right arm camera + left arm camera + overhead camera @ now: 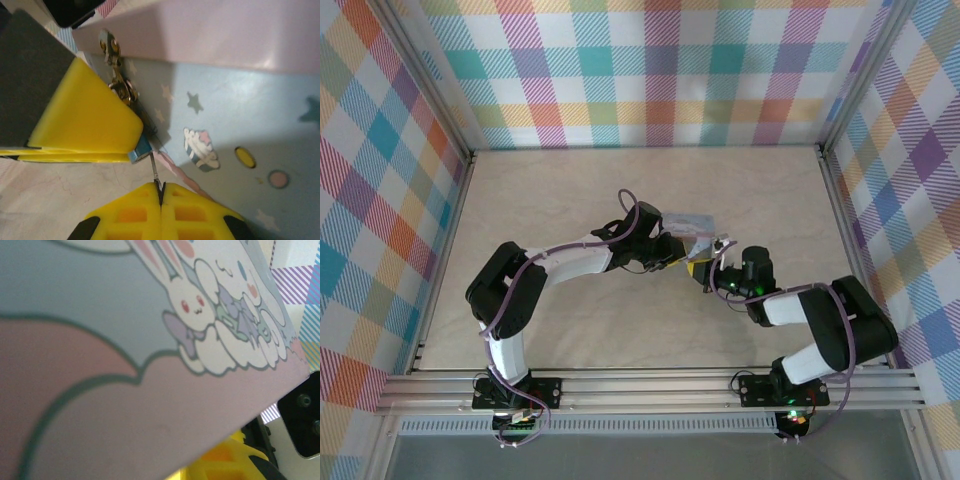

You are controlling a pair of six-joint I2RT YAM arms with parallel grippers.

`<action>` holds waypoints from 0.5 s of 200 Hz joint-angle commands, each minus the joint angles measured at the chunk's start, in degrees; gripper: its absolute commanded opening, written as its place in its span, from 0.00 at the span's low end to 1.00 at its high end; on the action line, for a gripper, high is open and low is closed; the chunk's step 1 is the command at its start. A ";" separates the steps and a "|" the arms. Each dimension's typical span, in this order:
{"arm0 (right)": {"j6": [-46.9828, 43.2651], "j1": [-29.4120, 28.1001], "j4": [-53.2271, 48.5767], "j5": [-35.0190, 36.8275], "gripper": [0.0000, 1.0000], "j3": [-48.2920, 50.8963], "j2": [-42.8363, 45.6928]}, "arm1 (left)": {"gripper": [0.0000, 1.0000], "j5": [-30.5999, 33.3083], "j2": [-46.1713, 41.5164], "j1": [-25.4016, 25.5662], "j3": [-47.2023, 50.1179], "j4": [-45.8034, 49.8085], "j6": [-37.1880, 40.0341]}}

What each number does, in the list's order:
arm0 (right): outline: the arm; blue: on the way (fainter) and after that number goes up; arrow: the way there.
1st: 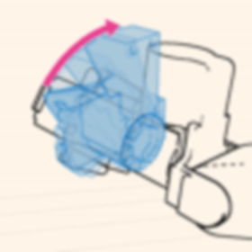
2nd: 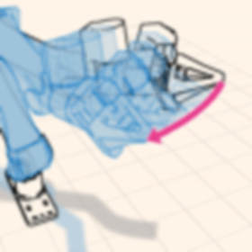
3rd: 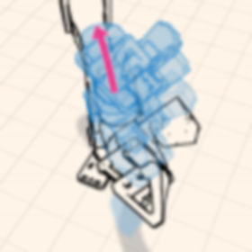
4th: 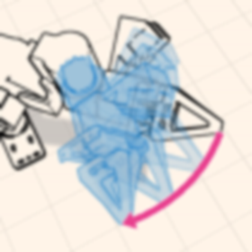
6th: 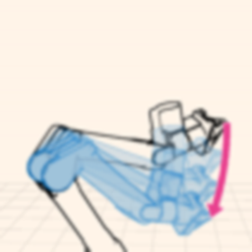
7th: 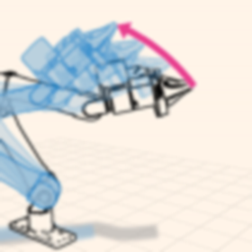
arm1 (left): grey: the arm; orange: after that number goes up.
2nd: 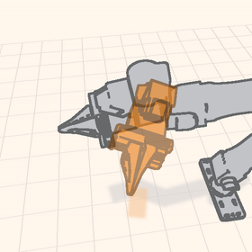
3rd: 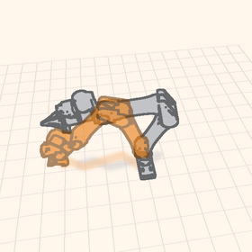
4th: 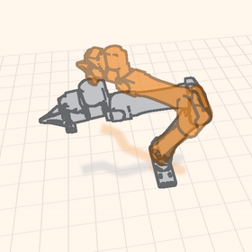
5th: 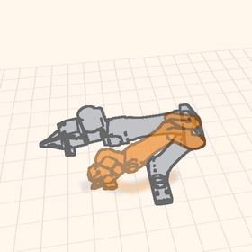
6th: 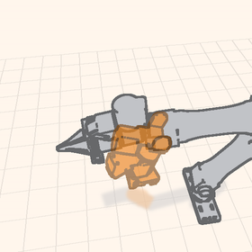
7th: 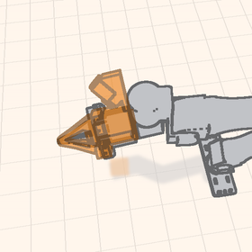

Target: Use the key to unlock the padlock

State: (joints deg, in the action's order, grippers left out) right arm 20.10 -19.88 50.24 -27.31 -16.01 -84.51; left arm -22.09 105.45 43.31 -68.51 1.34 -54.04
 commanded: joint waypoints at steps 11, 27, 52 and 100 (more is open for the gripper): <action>-1.55 -0.25 -0.84 -0.62 0.01 0.98 2.98 | 0.06 -1.18 -2.70 -0.86 -1.54 -2.39 0.25; -1.38 -0.24 -0.80 -0.55 0.01 1.41 3.53 | 0.06 -1.63 -2.79 -1.18 -1.58 -2.25 0.25; -0.95 -0.20 -0.06 -1.03 0.01 1.45 3.70 | 0.05 -2.32 -2.71 -1.48 -1.93 -2.01 0.25; 0.02 -0.20 2.19 -2.66 0.01 0.41 1.52 | 0.05 -2.53 -2.42 -1.50 -1.93 -2.09 0.15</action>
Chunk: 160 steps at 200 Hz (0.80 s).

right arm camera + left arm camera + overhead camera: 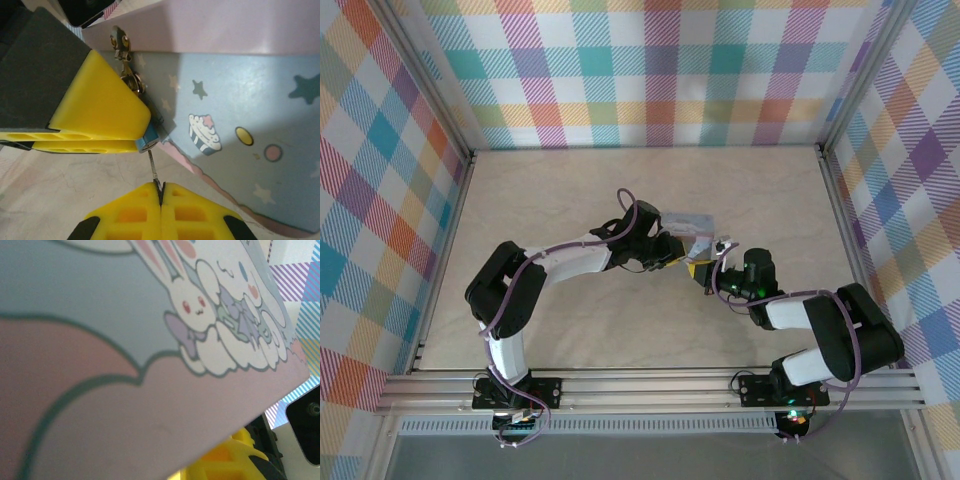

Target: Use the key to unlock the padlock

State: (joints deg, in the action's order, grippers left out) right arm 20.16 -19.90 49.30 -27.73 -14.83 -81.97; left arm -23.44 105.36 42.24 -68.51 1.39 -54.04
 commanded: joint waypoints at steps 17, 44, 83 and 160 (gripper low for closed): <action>0.02 -0.22 3.43 -2.09 0.01 -0.60 -1.08 | 0.05 -0.87 -2.44 -0.45 -1.74 -2.09 0.18; -0.25 -0.16 2.91 -1.13 0.01 -0.03 -0.43 | 0.05 -0.90 -2.65 -0.40 -1.61 -2.03 0.25; -1.13 -0.22 0.84 0.54 0.01 0.24 1.40 | 0.05 -0.83 -2.64 -0.40 -1.33 -1.92 0.25; -0.76 -0.21 1.44 -0.98 0.01 -1.20 0.28 | 0.05 -1.18 -2.62 -0.40 -1.36 -2.12 0.25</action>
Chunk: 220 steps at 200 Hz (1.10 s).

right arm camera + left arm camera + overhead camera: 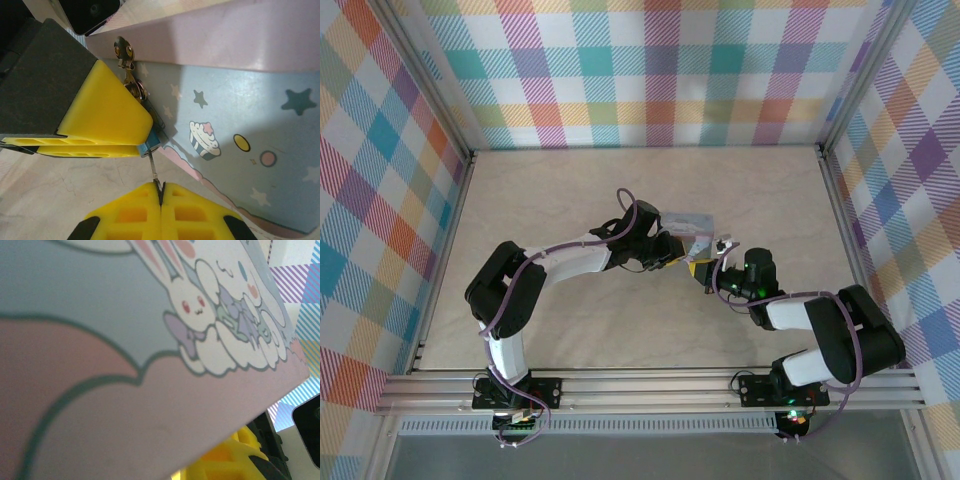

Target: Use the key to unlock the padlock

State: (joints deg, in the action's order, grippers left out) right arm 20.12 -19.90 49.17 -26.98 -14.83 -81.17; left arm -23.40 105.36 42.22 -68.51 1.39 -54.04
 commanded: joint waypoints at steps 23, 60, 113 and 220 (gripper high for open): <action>-0.18 -0.20 3.35 -2.59 0.01 -1.61 -2.00 | 0.05 -1.48 -2.44 -0.30 -1.38 -2.09 0.19; 0.66 -0.22 6.45 -3.07 0.01 -1.83 -3.70 | 0.05 -1.65 -2.44 -0.28 -1.45 -2.24 0.24; 0.45 -0.22 6.74 -1.78 0.01 -1.01 -2.44 | 0.05 -1.56 -2.53 -0.27 -1.19 -1.83 0.34; -0.83 0.30 3.65 -1.31 0.01 -1.01 0.09 | 0.05 -1.83 -2.44 -0.23 -1.34 -1.61 0.57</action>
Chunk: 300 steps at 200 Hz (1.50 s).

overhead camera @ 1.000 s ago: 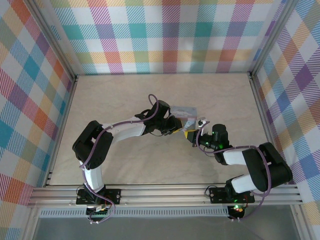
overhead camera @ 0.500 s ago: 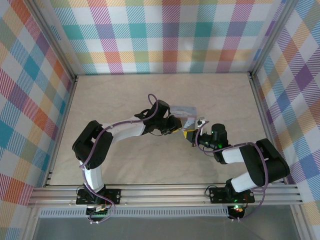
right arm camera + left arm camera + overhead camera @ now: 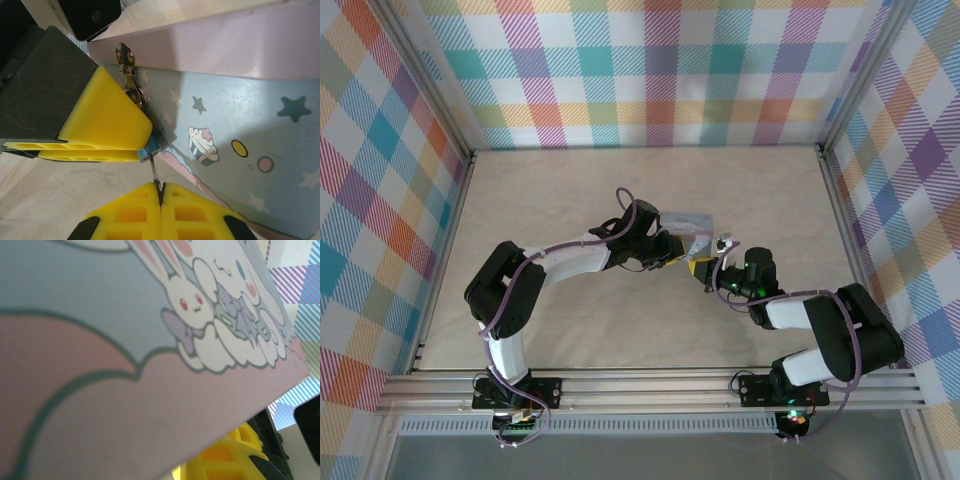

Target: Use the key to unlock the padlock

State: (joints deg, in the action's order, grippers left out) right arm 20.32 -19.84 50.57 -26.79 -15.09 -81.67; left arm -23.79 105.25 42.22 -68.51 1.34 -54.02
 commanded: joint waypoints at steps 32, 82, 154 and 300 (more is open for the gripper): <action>-0.10 0.28 5.01 -2.88 0.01 -1.57 -2.34 | 0.05 -1.96 -2.33 -0.24 -1.93 -1.71 0.49; 0.34 0.15 8.77 -3.63 0.01 -2.57 -5.42 | 0.05 -3.94 -2.24 -0.12 -3.02 -1.59 0.34; -0.40 0.37 10.08 -5.67 0.01 -3.98 -6.40 | 0.05 -5.33 -2.51 -0.12 -2.71 -0.38 1.71; -3.16 3.41 7.76 -12.99 0.02 -6.55 -8.80 | 0.05 -5.77 -2.47 -0.12 -3.32 0.22 1.72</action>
State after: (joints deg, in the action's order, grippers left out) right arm 17.17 -16.51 55.66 -35.88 -18.57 -89.73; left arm -24.60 105.23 41.41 -69.28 2.92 -53.52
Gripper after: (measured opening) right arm 0.048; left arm 0.204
